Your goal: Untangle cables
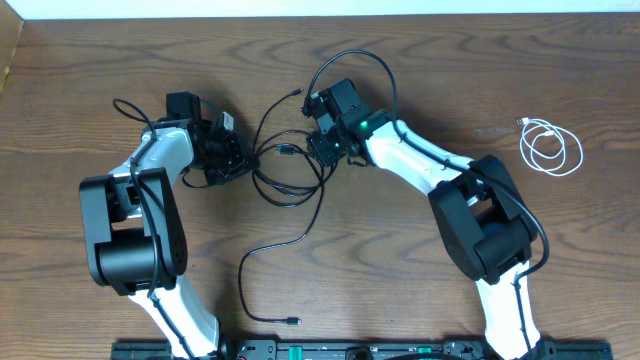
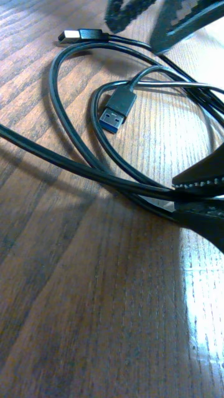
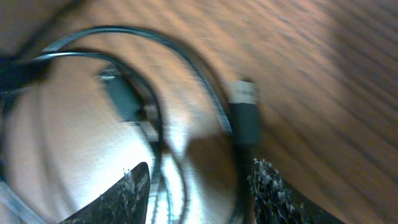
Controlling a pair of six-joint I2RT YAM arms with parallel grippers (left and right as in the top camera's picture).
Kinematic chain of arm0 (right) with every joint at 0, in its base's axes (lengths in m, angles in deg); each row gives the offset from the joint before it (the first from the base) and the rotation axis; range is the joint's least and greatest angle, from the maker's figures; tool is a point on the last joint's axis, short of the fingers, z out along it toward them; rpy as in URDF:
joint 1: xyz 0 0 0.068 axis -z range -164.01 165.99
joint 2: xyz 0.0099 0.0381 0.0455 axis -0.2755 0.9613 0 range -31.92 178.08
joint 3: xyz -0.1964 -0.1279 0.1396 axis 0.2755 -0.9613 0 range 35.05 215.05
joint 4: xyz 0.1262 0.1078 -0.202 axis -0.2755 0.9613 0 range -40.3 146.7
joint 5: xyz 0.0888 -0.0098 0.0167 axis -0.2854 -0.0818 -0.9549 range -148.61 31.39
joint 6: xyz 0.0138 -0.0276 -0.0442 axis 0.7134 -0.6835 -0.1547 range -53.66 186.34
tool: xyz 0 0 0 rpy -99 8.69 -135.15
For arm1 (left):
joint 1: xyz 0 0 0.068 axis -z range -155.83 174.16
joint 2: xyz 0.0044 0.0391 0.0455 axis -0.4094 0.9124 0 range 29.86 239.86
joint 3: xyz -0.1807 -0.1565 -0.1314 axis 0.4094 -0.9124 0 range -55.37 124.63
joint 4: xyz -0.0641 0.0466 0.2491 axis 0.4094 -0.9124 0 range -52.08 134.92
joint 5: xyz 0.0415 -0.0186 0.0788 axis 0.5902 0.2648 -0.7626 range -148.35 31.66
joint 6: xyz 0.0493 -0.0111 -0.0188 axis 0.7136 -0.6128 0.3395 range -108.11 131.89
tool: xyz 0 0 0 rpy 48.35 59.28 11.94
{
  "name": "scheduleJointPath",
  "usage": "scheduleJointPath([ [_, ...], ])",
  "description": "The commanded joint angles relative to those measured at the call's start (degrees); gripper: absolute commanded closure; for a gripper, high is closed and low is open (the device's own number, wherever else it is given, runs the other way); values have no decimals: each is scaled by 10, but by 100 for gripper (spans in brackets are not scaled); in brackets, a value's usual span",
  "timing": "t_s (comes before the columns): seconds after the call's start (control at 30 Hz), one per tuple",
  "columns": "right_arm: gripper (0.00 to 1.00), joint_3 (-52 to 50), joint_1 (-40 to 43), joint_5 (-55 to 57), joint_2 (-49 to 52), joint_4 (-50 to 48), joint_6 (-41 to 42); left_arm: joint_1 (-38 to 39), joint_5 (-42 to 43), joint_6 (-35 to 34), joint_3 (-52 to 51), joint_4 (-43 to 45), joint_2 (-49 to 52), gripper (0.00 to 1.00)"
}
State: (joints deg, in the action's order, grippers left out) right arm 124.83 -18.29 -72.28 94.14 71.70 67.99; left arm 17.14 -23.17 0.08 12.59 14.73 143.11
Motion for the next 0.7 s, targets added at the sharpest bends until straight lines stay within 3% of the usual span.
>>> scheduleJointPath([
  [0.0,52,13,-1,-90,-23,7,-37,-1,-11,1,-2,-4,1,92],
  [0.17,56,12,-3,-88,-22,18,-73,-1,-11,1,-2,-4,1,92],
  [0.67,72,4,-8,-31,11,18,-74,-1,-11,1,-2,-4,1,92],
])
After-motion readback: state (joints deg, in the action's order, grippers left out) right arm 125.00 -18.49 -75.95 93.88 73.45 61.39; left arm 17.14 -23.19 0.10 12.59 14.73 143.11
